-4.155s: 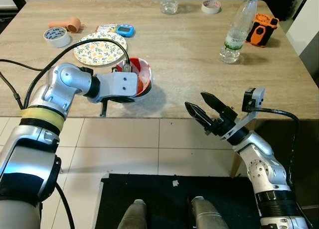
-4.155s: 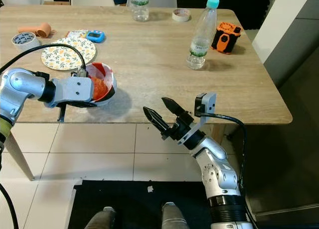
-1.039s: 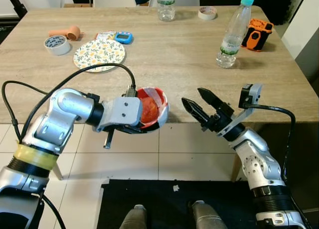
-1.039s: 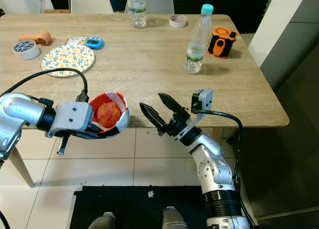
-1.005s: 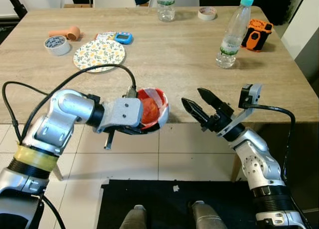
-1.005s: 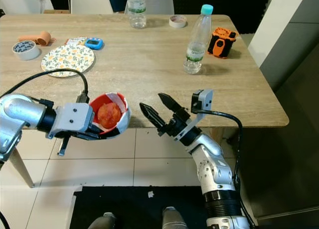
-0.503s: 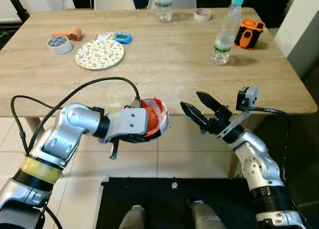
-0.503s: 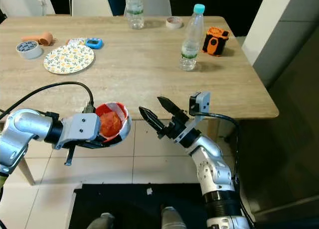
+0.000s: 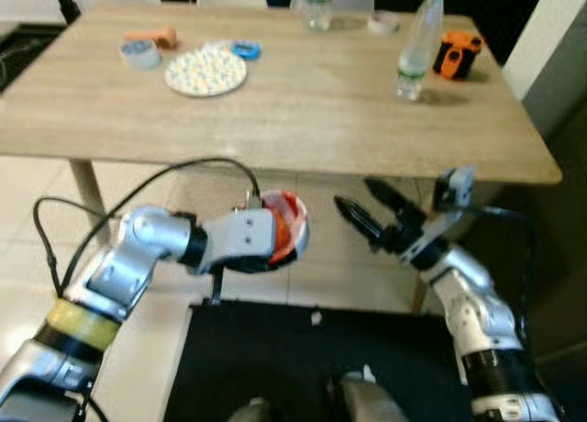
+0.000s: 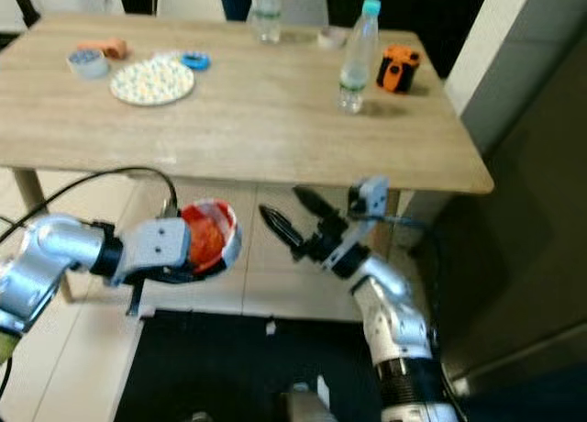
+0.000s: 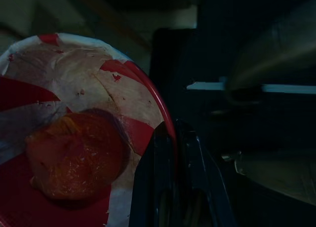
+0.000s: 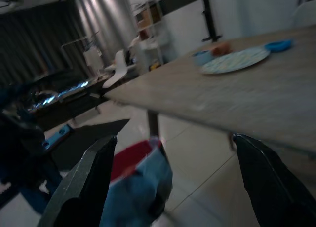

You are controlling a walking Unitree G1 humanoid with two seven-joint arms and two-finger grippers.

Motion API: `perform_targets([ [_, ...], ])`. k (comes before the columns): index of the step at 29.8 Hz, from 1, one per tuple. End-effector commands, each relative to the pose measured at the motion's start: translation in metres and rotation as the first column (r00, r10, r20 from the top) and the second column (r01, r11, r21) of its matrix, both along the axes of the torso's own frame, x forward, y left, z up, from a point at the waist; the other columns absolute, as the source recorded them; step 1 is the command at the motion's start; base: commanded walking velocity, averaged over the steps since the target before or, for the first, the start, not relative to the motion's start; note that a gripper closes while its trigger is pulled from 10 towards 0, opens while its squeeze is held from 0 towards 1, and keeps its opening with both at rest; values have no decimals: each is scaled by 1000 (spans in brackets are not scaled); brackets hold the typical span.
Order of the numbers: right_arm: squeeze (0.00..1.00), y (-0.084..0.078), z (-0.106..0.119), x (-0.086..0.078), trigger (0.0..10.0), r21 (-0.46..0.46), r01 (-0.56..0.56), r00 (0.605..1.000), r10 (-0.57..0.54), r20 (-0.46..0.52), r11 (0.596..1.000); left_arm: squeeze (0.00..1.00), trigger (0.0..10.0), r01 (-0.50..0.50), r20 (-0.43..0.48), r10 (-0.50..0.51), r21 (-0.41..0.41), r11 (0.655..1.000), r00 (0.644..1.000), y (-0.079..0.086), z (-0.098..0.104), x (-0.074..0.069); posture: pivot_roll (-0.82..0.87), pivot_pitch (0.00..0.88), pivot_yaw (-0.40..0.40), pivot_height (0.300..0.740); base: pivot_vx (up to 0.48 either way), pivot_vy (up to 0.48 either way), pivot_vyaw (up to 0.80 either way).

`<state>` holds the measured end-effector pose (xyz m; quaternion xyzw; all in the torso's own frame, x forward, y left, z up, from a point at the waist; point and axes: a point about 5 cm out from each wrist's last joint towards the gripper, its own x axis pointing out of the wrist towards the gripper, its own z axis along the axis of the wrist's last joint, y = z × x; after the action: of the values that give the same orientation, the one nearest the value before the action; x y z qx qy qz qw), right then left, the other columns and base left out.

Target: Restocking fridge

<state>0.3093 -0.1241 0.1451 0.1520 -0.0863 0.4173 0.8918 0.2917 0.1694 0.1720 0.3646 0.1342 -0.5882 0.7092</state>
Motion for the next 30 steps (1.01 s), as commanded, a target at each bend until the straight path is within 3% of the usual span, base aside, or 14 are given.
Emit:
perform_targets([
  [1, 0, -3, -11, -1, 10000, -34, 15, 999, -17, -34, 999, 0, 10000, -25, -17, 24, -15, 1000, 1000, -2, -9, 1, -23, 87, 1, 740, 0, 0, 0],
  [5, 0, -8, -27, -1, 10000, -84, 55, 995, -62, -83, 995, 0, 10000, -107, -34, 106, -18, 994, 994, 4, -27, 7, -23, 87, 1, 740, 0, 0, 0],
  [7, 0, -16, -48, -2, 10000, -143, 104, 980, -125, -151, 984, 0, 10000, -200, -59, 199, -8, 980, 978, 12, -50, 10, -23, 87, 1, 740, 0, 0, 0],
  [12, 0, -20, -55, -3, 10000, -160, 125, 972, -154, -178, 979, 0, 10000, -236, -66, 236, -5, 972, 970, 15, -60, 10, -23, 87, 1, 740, 0, 0, 0],
  [13, 0, -38, -81, -6, 10000, -235, 223, 921, -283, -266, 946, 0, 10000, -387, -97, 384, -9, 922, 918, 27, -92, 9, -29, 88, -7, 740, 0, 0, 0],
  [14, 0, -45, -90, -8, 10000, -264, 252, 899, -327, -291, 931, 0, 10000, -436, -104, 433, -9, 900, 895, 30, -103, 8, -30, 85, -9, 740, 0, 0, 0],
  [16, 0, -48, -95, -9, 10000, -283, 267, 886, -350, -303, 921, 0, 10000, -463, -107, 459, -10, 886, 882, 32, -109, 7, -30, 85, -9, 740, 0, 0, 0],
  [20, 0, -73, -124, -25, 10000, -369, 356, 781, -490, -387, 858, 0, 10000, -676, -86, 673, -6, 737, 735, 51, -141, -1, -30, 81, -12, 740, 0, 0, 0],
  [25, 0, -83, -137, -35, 10000, -416, 382, 725, -546, -420, 826, 0, 10000, -742, -112, 738, 10, 670, 665, 57, -158, -12, -32, 76, -14, 740, 0, 0, 0],
  [26, 0, -91, -148, -44, 10000, -448, 402, 672, -589, -448, 799, 0, 10000, -792, -151, 786, 28, 610, 600, 61, -173, -24, -33, 69, -15, 740, 0, 0, 0],
  [27, 0, -91, -148, -44, 10000, -448, 402, 672, -589, -448, 799, 0, 10000, -792, -151, 786, 28, 610, 600, 61, -173, -24, -33, 69, -15, 740, 0, 0, 0],
  [28, 0, -98, -156, -52, 10000, -476, 414, 630, -622, -465, 776, 0, 10000, -828, -179, 820, 48, 559, 543, 64, -184, -34, -33, 69, -15, 740, 0, 0, 0],
  [29, 0, -98, -156, -52, 10000, -476, 414, 630, -622, -465, 776, 0, 10000, -828, -179, 820, 48, 559, 543, 64, -184, -34, -33, 69, -15, 740, 0, 0, 0],
  [30, 0, -101, -160, -57, 10000, -494, 421, 602, -642, -475, 761, 0, 10000, -849, -195, 841, 62, 525, 505, 66, -191, -42, -36, 66, -17, 740, 0, 0, 0],
])
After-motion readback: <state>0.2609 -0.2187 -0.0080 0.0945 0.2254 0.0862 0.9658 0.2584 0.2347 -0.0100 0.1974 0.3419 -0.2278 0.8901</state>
